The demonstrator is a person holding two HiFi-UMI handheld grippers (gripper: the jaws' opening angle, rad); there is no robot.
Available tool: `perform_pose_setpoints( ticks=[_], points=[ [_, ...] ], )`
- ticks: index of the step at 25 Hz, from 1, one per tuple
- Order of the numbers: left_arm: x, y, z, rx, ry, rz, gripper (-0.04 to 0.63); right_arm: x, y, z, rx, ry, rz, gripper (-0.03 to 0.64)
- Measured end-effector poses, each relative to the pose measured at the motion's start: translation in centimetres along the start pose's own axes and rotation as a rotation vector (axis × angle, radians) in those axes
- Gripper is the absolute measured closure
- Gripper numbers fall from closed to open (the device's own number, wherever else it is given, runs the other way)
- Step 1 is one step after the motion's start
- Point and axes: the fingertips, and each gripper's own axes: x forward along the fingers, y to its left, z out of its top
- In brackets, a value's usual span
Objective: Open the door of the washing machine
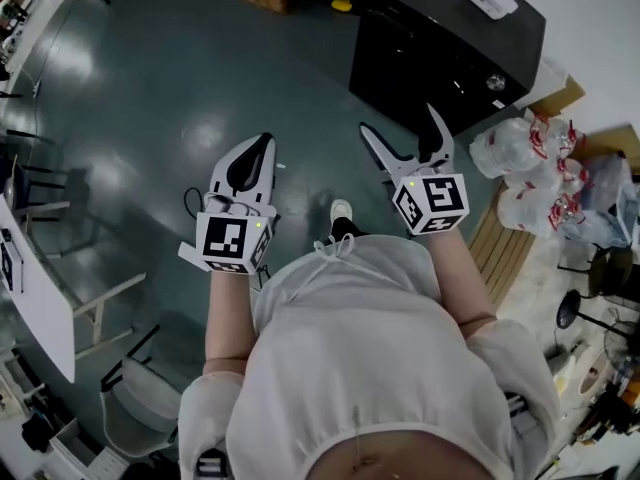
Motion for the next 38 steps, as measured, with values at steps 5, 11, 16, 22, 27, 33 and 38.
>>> perform_pose_setpoints(
  ticks=[5, 11, 16, 22, 27, 33, 38],
  points=[
    [8.2, 2.6, 0.1, 0.002, 0.024, -0.007, 0.574, 6.6, -5.6, -0.9, 0.013, 0.046, -0.023, 0.132],
    [15.3, 5.6, -0.4, -0.017, 0.058, -0.026, 0.574, 12.1, -9.9, -2.2, 0.031, 0.102, -0.070, 0.132],
    [21.9, 7.2, -1.4, -0.007, 0.083, -0.128, 0.574, 16.8, -13.2, -2.6, 0.048, 0.112, -0.155, 0.140],
    [32.4, 10.7, -1.8, 0.047, 0.103, -0.315, 0.574, 24.0, -17.4, -3.8, 0.077, 0.139, -0.295, 0.140],
    [40.6, 13.3, -1.8, 0.081, 0.127, -0.529, 0.574, 28.4, -20.4, -4.2, 0.135, 0.165, -0.475, 0.140],
    [48.0, 16.0, -2.3, 0.084, 0.141, -0.675, 0.574, 31.9, -22.9, -7.4, 0.238, 0.241, -0.672, 0.140],
    [52.5, 16.5, -4.4, 0.072, 0.162, -0.785, 0.574, 33.7, -24.2, -12.3, 0.321, 0.345, -0.785, 0.160]
  ],
)
